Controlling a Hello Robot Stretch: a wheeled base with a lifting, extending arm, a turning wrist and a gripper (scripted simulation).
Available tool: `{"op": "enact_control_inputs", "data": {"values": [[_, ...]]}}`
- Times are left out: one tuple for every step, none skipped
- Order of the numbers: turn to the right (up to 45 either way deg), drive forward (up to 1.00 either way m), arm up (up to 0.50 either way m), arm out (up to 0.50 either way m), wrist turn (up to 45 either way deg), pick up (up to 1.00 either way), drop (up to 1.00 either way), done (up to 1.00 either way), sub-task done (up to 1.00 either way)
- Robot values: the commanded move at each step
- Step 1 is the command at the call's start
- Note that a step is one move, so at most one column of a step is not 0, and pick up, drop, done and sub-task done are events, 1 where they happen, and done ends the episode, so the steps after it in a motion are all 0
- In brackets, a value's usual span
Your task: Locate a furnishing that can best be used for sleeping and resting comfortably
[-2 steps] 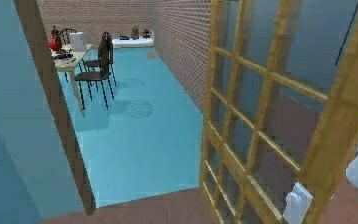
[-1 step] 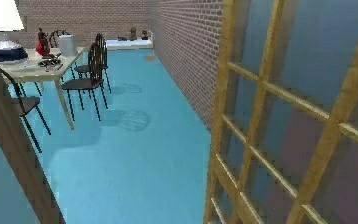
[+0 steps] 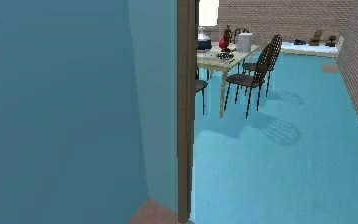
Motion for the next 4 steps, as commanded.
{"op": "enact_control_inputs", "data": {"values": [[-12.0,0.0,0.0,0.0,0.0,0.0,0.0,0.0,0.0],[0.0,0.2,0.0,0.0,0.0,0.0,0.0,0.0,0.0],[42.0,0.0,0.0,0.0,0.0,0.0,0.0,0.0,0.0],[0.0,1.0,0.0,0.0,0.0,0.0,0.0,0.0,0.0]]}}
